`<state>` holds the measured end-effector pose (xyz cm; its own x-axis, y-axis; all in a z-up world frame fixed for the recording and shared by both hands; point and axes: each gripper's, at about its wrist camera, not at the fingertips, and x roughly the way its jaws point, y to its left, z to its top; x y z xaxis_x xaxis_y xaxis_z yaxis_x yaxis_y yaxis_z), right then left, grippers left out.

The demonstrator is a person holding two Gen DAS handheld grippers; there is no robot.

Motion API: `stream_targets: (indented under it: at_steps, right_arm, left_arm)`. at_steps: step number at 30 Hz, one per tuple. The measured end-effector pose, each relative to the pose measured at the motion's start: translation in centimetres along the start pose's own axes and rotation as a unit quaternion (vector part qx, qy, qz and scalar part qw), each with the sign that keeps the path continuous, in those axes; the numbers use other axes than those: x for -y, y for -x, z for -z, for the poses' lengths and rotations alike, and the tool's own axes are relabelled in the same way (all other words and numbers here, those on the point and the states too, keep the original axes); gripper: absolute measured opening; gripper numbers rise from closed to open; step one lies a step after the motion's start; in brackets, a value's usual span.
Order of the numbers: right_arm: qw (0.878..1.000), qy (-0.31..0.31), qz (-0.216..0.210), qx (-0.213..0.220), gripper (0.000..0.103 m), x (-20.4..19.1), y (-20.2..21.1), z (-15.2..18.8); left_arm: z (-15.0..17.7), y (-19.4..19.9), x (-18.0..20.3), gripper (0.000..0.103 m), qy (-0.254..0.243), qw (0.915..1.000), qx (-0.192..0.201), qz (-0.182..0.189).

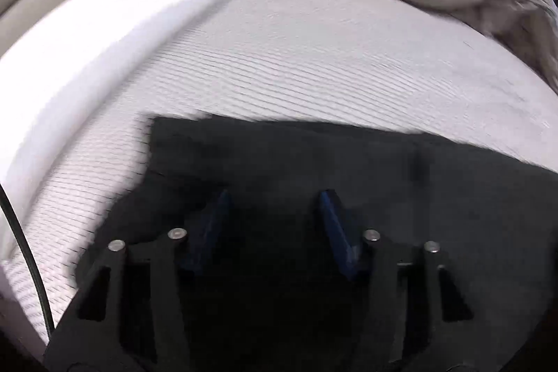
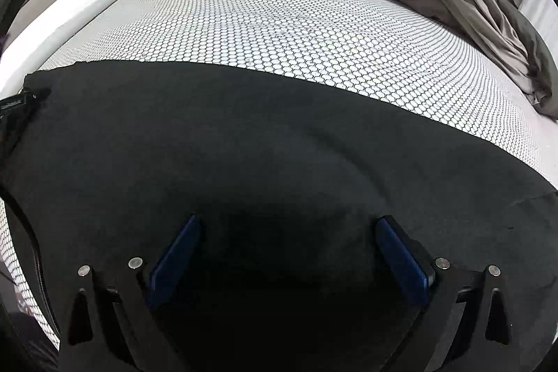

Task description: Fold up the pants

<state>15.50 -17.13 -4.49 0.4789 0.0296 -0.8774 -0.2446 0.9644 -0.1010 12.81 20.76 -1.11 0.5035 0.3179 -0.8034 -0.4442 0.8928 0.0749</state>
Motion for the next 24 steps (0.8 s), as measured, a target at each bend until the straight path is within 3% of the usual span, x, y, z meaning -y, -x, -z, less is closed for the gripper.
stream_targets:
  at_steps: [1, 4, 7, 8, 11, 15, 17, 18, 20, 21, 23, 24]
  right_arm:
    - [1.0, 0.0, -0.002, -0.001, 0.101, 0.2, -0.1, 0.0]
    - [1.0, 0.004, 0.003, -0.002, 0.102, 0.4, -0.9, -0.4]
    - [1.0, 0.001, 0.007, -0.003, 0.102, 0.4, -0.8, -0.3]
    - [1.0, 0.003, 0.005, -0.003, 0.102, 0.3, -0.7, -0.2]
    - [1.0, 0.014, -0.002, -0.001, 0.102, 0.2, -0.8, -0.2]
    - [1.0, 0.019, -0.001, -0.002, 0.102, 1.2, -1.7, 0.2]
    - [1.0, 0.016, 0.001, -0.003, 0.102, 1.9, -1.6, 0.2]
    - [1.0, 0.018, 0.003, -0.001, 0.102, 1.9, -1.5, 0.4]
    - [1.0, 0.021, 0.005, 0.001, 0.102, 2.0, -1.5, 0.3]
    - [1.0, 0.024, 0.007, 0.001, 0.102, 2.1, -1.6, 0.2]
    - [1.0, 0.025, 0.006, 0.002, 0.102, 2.3, -1.8, 0.2]
    - [1.0, 0.024, 0.005, 0.002, 0.102, 1.7, -1.5, 0.8]
  left_arm:
    - [0.0, 0.2, -0.7, 0.032, 0.003, 0.9999, 0.005, -0.013]
    - [0.2, 1.6, -1.6, 0.028, 0.005, 0.9997, 0.019, 0.013]
    - [2.0, 3.8, -1.3, 0.029, -0.037, 0.9928, 0.004, 0.113]
    - [2.8, 4.0, -0.8, 0.031, -0.054, 0.9899, -0.004, 0.131]
    - [4.4, 3.1, -0.9, 0.034, -0.077, 0.9926, -0.004, 0.094]
    - [4.2, 4.7, -6.5, 0.017, 0.017, 0.9969, 0.01, 0.076]
    - [4.1, 6.2, -7.5, 0.017, 0.039, 0.9929, 0.017, 0.111]
    - [4.4, 7.0, -6.9, 0.018, 0.03, 0.9914, 0.026, 0.125]
    - [4.9, 7.5, -5.0, 0.032, -0.026, 0.9864, 0.025, 0.161]
    - [5.5, 7.1, -3.8, 0.038, -0.064, 0.9851, 0.017, 0.159]
    - [6.5, 5.4, -2.6, 0.039, -0.105, 0.9916, 0.004, 0.075]
    - [6.7, 5.3, -2.7, 0.039, -0.104, 0.9918, 0.012, 0.072]
